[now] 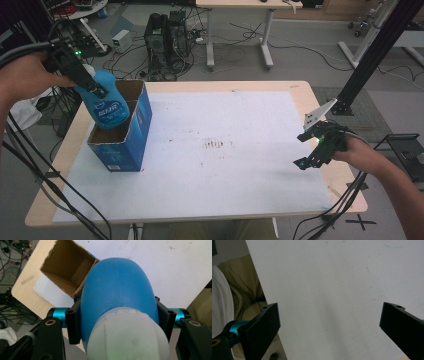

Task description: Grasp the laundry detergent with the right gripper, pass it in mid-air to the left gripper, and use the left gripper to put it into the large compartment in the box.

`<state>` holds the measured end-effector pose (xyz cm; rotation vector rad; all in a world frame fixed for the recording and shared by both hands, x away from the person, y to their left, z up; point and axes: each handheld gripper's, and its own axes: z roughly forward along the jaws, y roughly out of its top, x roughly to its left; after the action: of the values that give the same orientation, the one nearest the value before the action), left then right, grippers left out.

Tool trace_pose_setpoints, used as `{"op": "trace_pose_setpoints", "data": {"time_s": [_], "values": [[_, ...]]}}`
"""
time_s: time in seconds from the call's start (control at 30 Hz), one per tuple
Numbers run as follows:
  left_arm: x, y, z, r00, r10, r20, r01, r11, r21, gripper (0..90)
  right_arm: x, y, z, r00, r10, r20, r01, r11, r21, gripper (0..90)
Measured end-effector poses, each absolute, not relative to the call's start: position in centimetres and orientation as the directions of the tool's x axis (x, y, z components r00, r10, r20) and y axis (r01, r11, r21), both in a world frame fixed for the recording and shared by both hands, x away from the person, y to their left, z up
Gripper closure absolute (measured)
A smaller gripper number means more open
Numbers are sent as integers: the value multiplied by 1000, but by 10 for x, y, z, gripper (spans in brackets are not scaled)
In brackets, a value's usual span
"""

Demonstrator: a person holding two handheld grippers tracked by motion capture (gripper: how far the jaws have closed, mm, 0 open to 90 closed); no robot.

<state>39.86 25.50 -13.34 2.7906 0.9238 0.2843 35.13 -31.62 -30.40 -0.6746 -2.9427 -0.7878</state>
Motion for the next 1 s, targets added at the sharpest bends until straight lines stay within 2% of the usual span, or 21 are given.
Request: {"op": "trace_pose_setpoints", "data": {"time_s": [0.6, 0.73, 0.77, 0.83, 0.9, 1.0], "values": [[413, 259, -223, 783, 616, 86, 588, -778, 223, 376, 352, -316, -308, -904, 410, 119, 413, 770, 486, 21], [416, 261, -239, 804, 589, 82, 570, -803, 176, 376, 353, -315, -309, -911, 394, 118, 398, 774, 492, 21], [415, 260, -245, 790, 608, 76, 586, -786, 196, 376, 352, -315, -309, -910, 397, 121, 403, 772, 492, 21], [417, 261, -250, 807, 586, 75, 570, -806, 160, 376, 352, -315, -310, -907, 405, 120, 408, 769, 492, 21], [416, 260, -258, 795, 603, 72, 584, -792, 178, 376, 352, -315, -311, -909, 398, 121, 403, 773, 490, 21], [419, 261, -262, 812, 580, 69, 568, -811, 139, 376, 352, -314, -311, -906, 404, 125, 411, 771, 487, 21]]}}
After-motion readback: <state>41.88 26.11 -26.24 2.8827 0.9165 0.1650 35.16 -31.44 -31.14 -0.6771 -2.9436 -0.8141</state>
